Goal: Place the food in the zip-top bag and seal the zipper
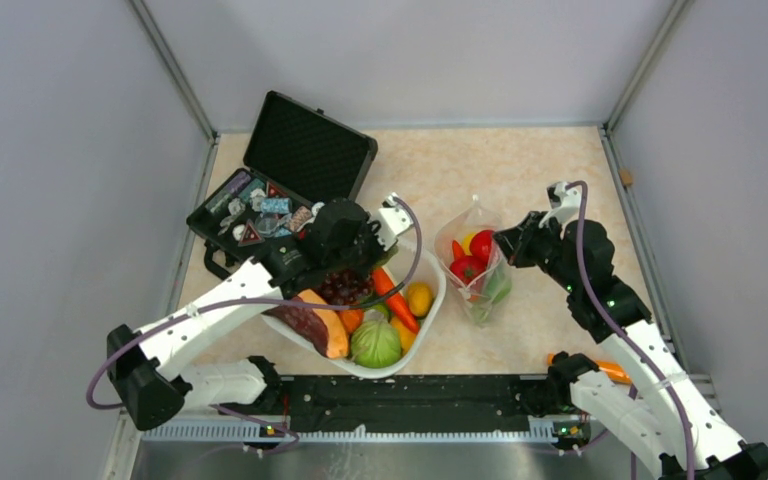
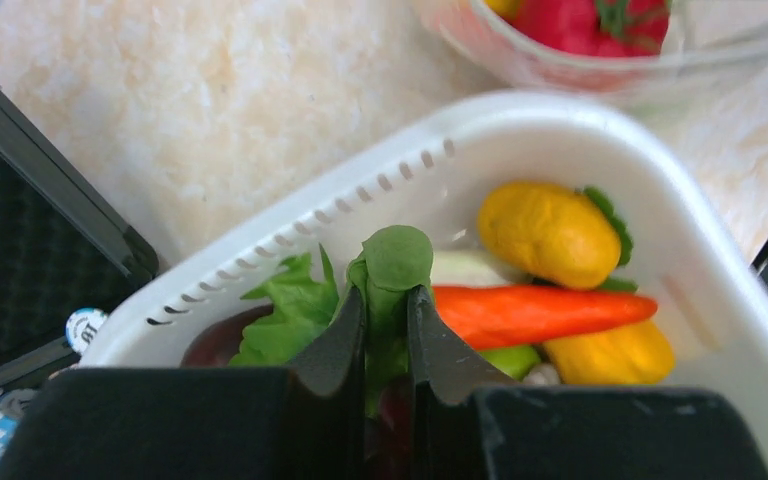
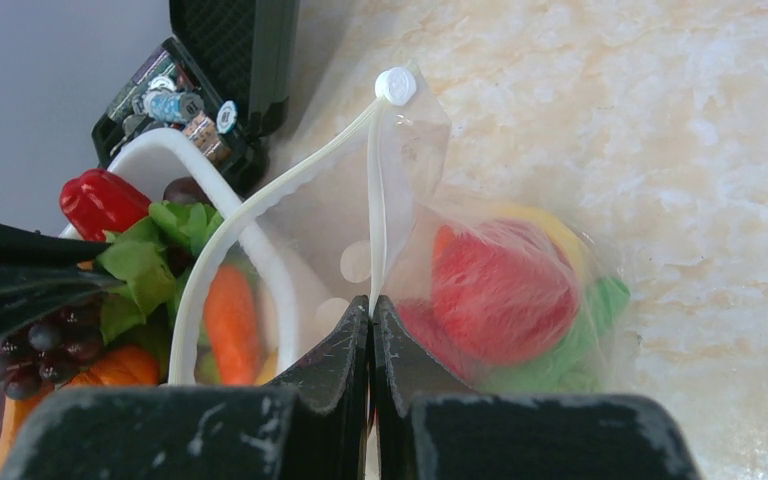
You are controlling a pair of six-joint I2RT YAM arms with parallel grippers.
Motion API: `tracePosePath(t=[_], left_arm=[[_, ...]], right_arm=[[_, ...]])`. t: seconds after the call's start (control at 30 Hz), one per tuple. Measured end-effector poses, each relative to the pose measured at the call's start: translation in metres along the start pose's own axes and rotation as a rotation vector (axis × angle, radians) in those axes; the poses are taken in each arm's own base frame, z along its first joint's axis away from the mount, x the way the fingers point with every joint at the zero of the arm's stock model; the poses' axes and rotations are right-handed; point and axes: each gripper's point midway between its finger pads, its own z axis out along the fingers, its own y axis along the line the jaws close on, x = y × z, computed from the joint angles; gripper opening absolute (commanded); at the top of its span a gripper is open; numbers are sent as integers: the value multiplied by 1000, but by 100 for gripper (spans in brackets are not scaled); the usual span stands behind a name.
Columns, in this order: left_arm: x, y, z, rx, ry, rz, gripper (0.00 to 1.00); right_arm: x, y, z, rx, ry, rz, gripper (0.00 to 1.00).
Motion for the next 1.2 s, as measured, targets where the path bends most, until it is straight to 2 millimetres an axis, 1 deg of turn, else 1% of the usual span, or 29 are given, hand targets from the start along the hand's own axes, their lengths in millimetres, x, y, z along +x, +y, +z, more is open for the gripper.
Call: tracePosePath(t=[0.27,0.37,0.43,0.47,0.53,0.6,0.67,0.7,0.77,0.87,0.93,1.0,1.03,1.07,1.2], left_arm=[[-42,17,-21,-3,-238,-161,9],[-51,23,-28,-14,-298,-199,9],[-56,28,-33,-25,-326,-217,11],[-57,29,-35,-28,-336,-223,13],[-60,31,-40,-31,-360,-232,24],[-61,28,-45,-21,-379,-230,31],[-63,24,-48,-2,-390,-216,43],[-64,22,-49,10,-392,-207,51],[-61,16,-46,46,-378,-185,57],[-44,5,-34,106,-292,-175,68],[-28,-4,-26,149,-224,-172,69],[-17,-10,-23,179,-175,-177,70],[-14,-12,-24,188,-166,-176,71],[-14,-14,-25,201,-166,-174,72],[-24,-30,-38,289,-218,-151,71]], right_arm=[[0,0,0,1,-1,1,0],[0,0,0,1,-1,1,0],[0,0,0,1,-1,1,0],[0,0,0,1,-1,1,0],[0,0,0,1,-1,1,0],[0,0,0,1,-1,1,0],[0,0,0,1,-1,1,0],[0,0,0,0,-1,1,0],[0,0,0,0,-1,1,0],[0,0,0,0,-1,1,0],[0,0,0,0,-1,1,0],[0,0,0,0,-1,1,0],[0,0,0,0,-1,1,0],[0,0,0,0,-1,1,0],[0,0,0,0,0,2,0]])
